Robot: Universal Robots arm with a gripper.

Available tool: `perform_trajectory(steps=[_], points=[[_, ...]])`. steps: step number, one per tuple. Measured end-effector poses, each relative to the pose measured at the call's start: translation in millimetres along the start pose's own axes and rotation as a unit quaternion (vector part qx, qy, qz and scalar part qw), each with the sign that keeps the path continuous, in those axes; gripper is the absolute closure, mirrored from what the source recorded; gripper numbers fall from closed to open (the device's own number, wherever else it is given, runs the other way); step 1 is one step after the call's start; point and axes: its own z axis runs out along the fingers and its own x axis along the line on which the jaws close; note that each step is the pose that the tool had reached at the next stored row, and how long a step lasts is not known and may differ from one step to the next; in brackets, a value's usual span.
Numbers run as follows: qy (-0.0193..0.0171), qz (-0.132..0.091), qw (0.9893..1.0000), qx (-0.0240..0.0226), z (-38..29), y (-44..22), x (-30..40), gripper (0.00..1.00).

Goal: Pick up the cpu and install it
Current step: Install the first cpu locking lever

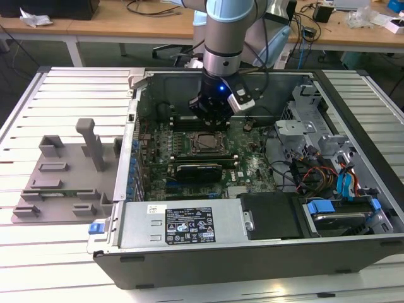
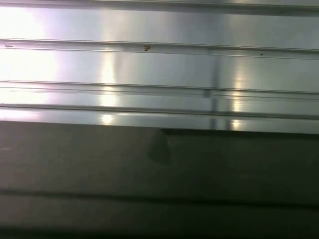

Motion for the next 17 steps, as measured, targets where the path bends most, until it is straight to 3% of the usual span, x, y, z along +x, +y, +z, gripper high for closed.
perform_trajectory(steps=[2, 6, 8, 12, 15, 16, 17], points=[[-0.0001, -0.001, 1.0000, 0.0001, -0.2, 0.6, -0.4, 0.89], [-0.0021, -0.001, 1.0000, 0.0071, -7.8, -1.6, 0.2, 0.89], [-0.0025, -0.001, 0.9999, 0.0100, -7.9, -6.2, 1.0, 0.89], [-0.0023, 0.000, 0.9998, 0.0214, -7.9, -17.5, 2.3, 0.89], [-0.0023, 0.000, 0.9998, 0.0220, -7.8, -28.0, 3.1, 0.89], [-0.0023, 0.000, 0.9998, 0.0220, -7.7, -36.1, 3.5, 0.89], [-0.0022, 0.000, 0.9998, 0.0220, -8.7, -37.1, 3.6, 0.89]])
